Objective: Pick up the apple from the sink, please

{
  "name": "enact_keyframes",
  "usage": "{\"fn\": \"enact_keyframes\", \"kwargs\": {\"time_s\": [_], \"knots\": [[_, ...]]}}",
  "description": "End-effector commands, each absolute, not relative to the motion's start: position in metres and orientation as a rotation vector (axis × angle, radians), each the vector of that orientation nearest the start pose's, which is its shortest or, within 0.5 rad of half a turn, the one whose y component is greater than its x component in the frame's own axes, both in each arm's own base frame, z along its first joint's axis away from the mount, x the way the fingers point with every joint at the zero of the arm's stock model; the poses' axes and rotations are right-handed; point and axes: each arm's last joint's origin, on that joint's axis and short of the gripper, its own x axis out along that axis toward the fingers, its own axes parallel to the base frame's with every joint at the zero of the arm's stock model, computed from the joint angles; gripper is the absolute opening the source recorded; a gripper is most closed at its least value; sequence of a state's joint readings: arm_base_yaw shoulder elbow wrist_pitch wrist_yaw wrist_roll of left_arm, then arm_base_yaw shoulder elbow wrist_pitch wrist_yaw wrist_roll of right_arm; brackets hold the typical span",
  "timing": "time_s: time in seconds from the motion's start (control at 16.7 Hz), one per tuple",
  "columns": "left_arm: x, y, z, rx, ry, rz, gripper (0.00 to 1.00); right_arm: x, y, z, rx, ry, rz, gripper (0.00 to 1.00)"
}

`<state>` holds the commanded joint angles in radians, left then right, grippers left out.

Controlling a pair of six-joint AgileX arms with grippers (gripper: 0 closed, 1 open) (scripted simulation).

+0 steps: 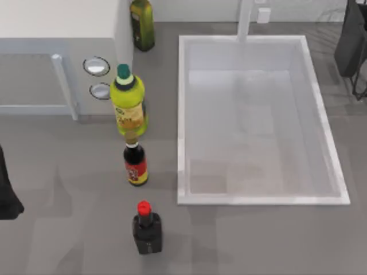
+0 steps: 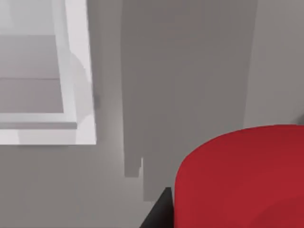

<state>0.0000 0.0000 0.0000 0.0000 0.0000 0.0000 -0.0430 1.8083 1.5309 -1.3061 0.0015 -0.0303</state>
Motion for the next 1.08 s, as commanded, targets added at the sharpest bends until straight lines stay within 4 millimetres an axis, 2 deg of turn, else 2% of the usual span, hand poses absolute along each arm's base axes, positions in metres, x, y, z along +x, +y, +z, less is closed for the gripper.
{"fn": "enact_keyframes", "kwargs": {"time_s": [0.24, 0.42, 0.54, 0.72, 1.08], "knots": [[0.106, -0.001, 0.160, 0.000, 0.000, 0.000, 1.00, 0.342, -0.012, 0.199, 0.007, 1.556, -0.008, 0.00], [0.106, -0.001, 0.160, 0.000, 0.000, 0.000, 1.00, 0.338, -0.012, 0.167, 0.007, 1.565, -0.008, 0.00], [0.106, -0.001, 0.160, 0.000, 0.000, 0.000, 1.00, 0.336, -0.012, 0.160, 0.008, 1.571, -0.008, 0.00], [0.106, -0.001, 0.160, 0.000, 0.000, 0.000, 1.00, 0.336, -0.012, 0.160, 0.008, 1.571, -0.008, 0.00], [0.106, -0.001, 0.160, 0.000, 0.000, 0.000, 1.00, 0.336, -0.012, 0.160, 0.008, 1.571, -0.008, 0.45]]}}
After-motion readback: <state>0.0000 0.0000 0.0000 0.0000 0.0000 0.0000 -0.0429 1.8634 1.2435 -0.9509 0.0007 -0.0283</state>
